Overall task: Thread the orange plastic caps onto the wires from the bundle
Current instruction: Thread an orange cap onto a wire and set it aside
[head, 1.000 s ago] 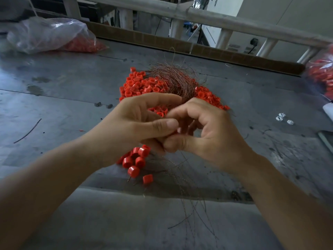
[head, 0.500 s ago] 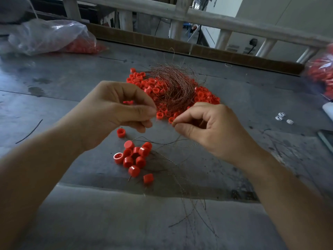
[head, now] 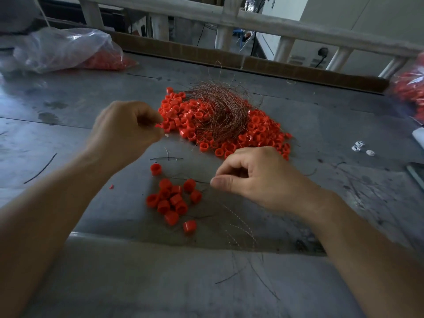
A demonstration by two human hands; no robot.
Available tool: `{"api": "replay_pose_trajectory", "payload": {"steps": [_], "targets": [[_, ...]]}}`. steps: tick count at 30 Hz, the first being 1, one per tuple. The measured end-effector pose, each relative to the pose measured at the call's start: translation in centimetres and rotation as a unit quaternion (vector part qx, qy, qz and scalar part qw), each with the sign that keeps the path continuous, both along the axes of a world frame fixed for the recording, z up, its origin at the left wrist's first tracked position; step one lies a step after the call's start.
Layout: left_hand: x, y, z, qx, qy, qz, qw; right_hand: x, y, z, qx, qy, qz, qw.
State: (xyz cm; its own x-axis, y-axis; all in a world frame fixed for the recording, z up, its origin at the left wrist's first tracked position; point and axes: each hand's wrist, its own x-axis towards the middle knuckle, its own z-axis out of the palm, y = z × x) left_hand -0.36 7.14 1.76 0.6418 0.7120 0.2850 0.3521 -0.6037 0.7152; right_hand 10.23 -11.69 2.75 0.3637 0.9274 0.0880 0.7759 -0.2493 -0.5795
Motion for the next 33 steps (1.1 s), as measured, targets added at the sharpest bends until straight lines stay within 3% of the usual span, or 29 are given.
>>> {"api": "replay_pose_trajectory", "payload": {"steps": [4,12,16,20,27,33], "targets": [[0.8,1.2,-1.4,0.069,0.04,0.017,0.997,0.2,-0.1,0.5,0.063,-0.005,-0.028,0.998],[2.1,2.3,-2.8,0.087,0.094,0.023,0.991,1.0,-0.4,0.7,0.163,-0.018,-0.11,0.98],[1.9,2.0,-2.5,0.094,0.077,0.013,0.993,1.3,-0.5,0.8,0.184,-0.015,-0.142,0.972],[1.2,0.8,-1.6,0.054,-0.01,-0.002,0.998,1.6,-0.7,0.8,0.189,-0.018,-0.163,0.968],[1.5,-1.8,-1.3,-0.019,-0.081,-0.193,0.978,1.4,-0.7,0.8,0.186,-0.012,-0.156,0.97],[2.4,-2.7,-1.6,-0.081,-0.087,-0.282,0.952,1.7,-0.8,0.9,0.2,-0.031,-0.164,0.966]]}}
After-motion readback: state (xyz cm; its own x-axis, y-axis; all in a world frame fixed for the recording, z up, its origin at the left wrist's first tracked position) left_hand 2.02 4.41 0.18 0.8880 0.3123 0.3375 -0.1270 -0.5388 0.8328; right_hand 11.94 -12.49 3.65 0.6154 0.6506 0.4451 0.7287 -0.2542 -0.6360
